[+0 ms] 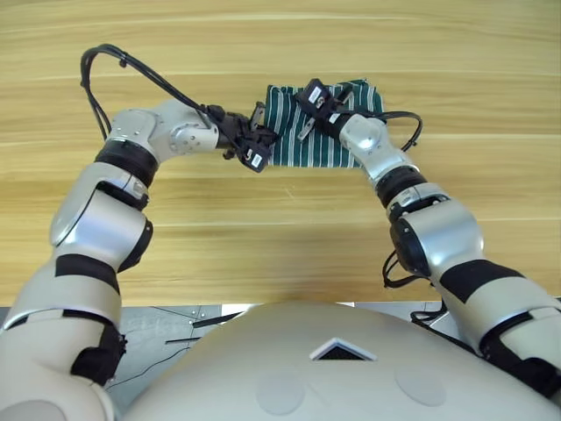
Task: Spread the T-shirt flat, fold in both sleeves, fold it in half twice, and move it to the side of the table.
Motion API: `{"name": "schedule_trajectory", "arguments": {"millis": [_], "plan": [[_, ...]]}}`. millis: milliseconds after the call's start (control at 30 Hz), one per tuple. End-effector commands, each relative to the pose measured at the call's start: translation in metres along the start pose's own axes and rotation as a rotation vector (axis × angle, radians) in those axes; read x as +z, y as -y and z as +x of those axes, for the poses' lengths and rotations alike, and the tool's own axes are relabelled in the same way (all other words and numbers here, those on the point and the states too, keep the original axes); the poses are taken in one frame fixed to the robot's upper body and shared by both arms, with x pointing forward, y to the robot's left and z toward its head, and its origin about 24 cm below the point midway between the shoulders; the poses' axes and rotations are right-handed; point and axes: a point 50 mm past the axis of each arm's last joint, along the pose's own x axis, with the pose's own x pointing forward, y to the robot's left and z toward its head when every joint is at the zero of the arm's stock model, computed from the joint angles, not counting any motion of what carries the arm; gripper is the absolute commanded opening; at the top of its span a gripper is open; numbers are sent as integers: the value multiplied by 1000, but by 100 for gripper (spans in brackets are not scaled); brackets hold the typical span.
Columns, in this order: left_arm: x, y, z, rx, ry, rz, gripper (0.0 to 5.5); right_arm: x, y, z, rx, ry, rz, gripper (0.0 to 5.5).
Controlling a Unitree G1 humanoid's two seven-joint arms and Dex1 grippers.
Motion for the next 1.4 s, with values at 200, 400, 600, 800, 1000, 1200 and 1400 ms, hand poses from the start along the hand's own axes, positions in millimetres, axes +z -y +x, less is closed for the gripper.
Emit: {"name": "schedule_trajectory", "arguments": {"millis": [200, 400, 600, 800, 1000, 1200, 1400], "plan": [[7, 8, 2, 113, 58, -116, 0, -63, 18, -31, -131, -359, -93, 4], [-16, -72, -55, 863, 87, -300, 0, -92, 21, -54, -181, -457, -69, 4], [-34, -68, -98, 1256, 175, -570, 0, -115, 56, -88, -432, -547, 169, 4], [-53, -10, -108, 1405, 173, -923, 0, -138, 108, -150, -925, -556, 709, 4], [-66, 35, -114, 1532, 83, -1175, 0, -149, 126, -186, -1271, -447, 1070, 4], [-73, 67, -113, 1689, 1, -1422, 0, -141, 138, -191, -1448, -398, 1094, 4], [-76, 91, -104, 1730, -140, -1626, 0, -122, 159, -192, -1541, -317, 1002, 4]]}}
